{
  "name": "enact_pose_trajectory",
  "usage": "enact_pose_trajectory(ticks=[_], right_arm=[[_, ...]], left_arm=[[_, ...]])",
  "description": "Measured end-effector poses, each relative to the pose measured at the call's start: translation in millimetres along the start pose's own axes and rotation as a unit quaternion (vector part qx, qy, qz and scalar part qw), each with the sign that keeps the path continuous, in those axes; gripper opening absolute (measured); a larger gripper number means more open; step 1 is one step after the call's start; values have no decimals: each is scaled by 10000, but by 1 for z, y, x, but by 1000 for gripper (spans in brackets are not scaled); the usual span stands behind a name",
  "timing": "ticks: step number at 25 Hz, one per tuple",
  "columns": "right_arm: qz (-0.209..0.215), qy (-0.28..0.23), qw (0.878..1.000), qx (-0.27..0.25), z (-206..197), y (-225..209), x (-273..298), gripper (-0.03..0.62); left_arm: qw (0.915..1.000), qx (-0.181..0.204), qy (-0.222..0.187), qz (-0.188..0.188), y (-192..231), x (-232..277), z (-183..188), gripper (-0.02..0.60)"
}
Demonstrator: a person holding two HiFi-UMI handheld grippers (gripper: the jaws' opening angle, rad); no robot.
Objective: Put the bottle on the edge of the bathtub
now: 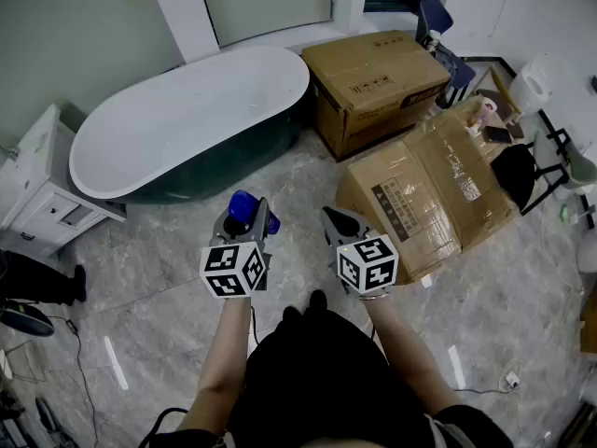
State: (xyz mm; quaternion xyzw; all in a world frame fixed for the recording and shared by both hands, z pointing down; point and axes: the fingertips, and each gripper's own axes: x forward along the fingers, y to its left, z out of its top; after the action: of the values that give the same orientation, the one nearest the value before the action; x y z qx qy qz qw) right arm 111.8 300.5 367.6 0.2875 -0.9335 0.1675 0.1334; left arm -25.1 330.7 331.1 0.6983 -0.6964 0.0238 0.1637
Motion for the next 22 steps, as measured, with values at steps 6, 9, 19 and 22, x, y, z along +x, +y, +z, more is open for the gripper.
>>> enact_pose_trajectory(ticks=[6, 9, 19, 22], right_arm=[[95, 180, 9998, -24, -4, -11, 7, 3], [192, 257, 9994, 93, -7, -18, 12, 3], [117, 215, 9994, 264, 10, -53, 37, 3], [55, 242, 9991, 330, 13, -68, 58, 5]], left_arm=[[9999, 96, -42, -8, -4, 19, 6, 150], [9998, 168, -65, -2, -5, 29, 10, 150], [9995, 311, -41, -7, 6, 86, 24, 150], [9994, 340, 23, -51, 19, 116, 25, 150]])
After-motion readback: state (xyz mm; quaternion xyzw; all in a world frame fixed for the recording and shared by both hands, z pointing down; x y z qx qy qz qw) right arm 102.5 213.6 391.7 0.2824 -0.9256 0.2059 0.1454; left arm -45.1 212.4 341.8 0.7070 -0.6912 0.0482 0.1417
